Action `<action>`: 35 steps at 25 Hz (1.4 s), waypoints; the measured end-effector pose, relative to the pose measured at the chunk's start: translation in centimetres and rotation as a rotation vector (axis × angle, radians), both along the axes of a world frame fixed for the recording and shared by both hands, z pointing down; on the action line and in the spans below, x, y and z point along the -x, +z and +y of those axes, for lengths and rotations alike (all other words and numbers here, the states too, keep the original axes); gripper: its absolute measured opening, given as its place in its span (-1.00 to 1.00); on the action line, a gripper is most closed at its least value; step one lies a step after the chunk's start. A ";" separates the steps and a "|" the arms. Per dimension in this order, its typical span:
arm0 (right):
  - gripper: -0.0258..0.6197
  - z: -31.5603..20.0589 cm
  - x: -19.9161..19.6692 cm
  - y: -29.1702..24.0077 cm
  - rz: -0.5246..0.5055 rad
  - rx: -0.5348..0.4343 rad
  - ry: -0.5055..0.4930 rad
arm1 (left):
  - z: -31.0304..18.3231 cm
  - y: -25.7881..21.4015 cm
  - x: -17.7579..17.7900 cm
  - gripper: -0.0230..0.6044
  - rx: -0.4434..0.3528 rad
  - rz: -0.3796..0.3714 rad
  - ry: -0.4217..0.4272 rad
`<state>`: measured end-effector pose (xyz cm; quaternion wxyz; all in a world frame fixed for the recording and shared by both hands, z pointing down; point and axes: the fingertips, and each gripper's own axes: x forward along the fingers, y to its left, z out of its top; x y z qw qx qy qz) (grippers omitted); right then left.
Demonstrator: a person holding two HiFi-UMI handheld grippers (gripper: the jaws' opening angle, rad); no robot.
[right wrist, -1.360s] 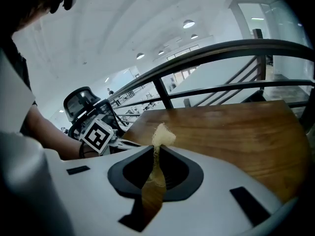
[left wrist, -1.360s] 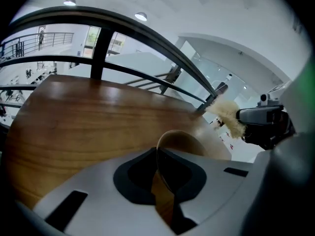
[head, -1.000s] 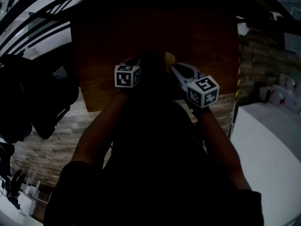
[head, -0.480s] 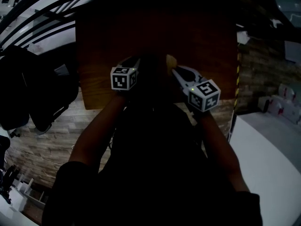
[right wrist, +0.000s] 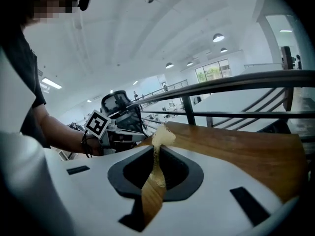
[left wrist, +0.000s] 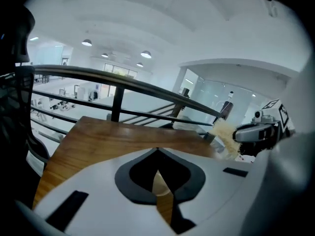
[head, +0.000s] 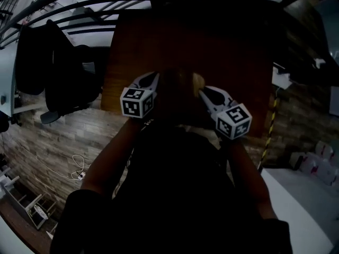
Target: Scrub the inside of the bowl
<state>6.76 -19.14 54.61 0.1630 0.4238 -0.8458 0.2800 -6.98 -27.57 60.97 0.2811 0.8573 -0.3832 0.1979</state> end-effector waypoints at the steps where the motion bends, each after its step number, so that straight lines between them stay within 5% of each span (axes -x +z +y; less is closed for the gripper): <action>1: -0.78 0.5 0.0 -0.6 -0.007 -0.014 -0.013 | 1.0 -1.0 0.4 -0.94 -0.008 -0.002 -0.007; 11: -0.78 7.1 -0.3 -5.0 -0.072 -0.116 -0.114 | 12.7 -11.3 1.3 -0.94 -0.199 -0.011 -0.072; 24: -0.78 16.7 4.0 -9.0 -0.031 -0.210 -0.119 | 23.2 -14.5 4.6 -0.94 -0.296 -0.065 -0.016; 35: -0.78 30.9 11.8 -10.7 -0.032 -0.247 -0.079 | 37.8 -17.9 11.4 -0.94 -0.428 -0.062 0.037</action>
